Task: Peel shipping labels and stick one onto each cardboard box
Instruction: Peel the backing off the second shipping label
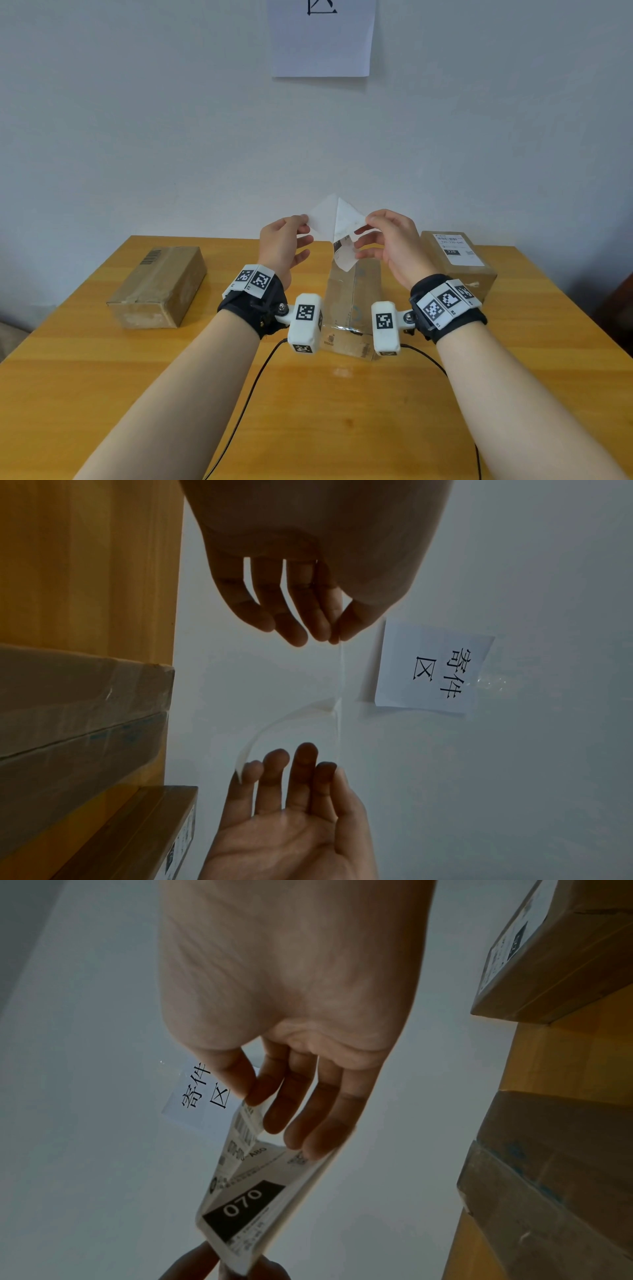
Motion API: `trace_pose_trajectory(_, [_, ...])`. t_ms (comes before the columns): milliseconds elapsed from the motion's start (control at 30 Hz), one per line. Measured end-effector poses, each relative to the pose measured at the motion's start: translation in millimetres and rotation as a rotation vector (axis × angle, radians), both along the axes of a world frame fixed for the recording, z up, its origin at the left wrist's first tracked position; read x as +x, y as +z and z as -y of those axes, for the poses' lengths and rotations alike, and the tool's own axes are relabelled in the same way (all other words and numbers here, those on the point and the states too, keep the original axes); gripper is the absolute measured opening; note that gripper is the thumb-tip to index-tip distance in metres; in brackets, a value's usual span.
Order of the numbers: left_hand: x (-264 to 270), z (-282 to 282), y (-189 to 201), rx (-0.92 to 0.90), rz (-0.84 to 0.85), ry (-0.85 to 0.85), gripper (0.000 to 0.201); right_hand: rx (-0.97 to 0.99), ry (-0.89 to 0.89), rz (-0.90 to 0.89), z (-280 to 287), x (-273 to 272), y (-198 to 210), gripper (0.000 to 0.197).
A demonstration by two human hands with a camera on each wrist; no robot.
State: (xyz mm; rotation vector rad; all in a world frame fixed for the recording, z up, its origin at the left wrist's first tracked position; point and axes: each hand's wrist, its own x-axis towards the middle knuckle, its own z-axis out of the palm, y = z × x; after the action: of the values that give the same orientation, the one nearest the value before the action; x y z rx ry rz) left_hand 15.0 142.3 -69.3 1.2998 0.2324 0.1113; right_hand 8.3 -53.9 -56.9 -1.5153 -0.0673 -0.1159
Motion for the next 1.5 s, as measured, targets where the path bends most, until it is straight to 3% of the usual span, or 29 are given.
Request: trace_pose_trajectory(1500, [9, -9, -12, -0.149, -0.091, 0.165, 0.008, 0.004, -0.103, -0.003, 4, 2, -6, 0.017])
